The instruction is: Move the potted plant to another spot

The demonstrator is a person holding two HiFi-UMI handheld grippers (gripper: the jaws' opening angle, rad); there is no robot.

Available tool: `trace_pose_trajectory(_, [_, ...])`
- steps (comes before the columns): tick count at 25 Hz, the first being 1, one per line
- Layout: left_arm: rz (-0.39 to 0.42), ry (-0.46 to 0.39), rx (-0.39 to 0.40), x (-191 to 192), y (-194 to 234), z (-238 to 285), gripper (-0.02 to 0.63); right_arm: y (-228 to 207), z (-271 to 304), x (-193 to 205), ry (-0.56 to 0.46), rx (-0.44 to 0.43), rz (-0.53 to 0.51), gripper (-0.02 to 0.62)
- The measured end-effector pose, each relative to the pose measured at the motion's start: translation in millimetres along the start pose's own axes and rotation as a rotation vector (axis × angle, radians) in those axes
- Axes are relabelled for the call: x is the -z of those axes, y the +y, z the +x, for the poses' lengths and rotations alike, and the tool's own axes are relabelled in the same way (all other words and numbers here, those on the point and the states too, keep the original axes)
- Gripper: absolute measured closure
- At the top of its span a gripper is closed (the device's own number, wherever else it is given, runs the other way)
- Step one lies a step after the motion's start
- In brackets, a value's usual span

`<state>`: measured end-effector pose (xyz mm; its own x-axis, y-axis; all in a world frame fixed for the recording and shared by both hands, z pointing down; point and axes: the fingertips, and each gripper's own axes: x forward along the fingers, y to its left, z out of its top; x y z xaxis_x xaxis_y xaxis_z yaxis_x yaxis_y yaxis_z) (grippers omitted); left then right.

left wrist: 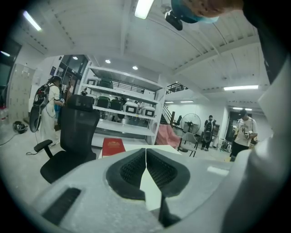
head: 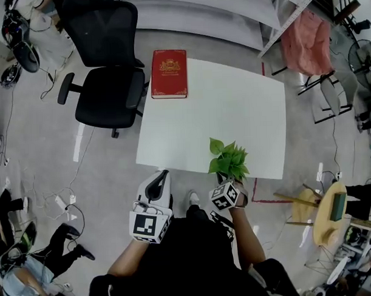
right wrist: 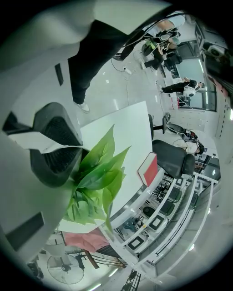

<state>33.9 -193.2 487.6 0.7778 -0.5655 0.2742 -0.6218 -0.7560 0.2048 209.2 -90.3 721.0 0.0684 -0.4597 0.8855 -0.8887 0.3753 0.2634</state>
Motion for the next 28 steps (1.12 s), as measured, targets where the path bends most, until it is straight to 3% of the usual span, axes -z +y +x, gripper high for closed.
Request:
trace_pose_trajectory(11, [-0.03, -0.032, -0.143, -0.7, 44.0, -35.5, 0.588, 23.6, 9.8, -51.1, -0.07, -0.051, -0.085, 0.58])
trace_pose_trajectory(28, [-0.085, -0.097, -0.34, 3.2, 96.2, -85.6, 0.587, 75.3, 26.9, -141.9, -0.178, -0.154, -0.318, 0.581])
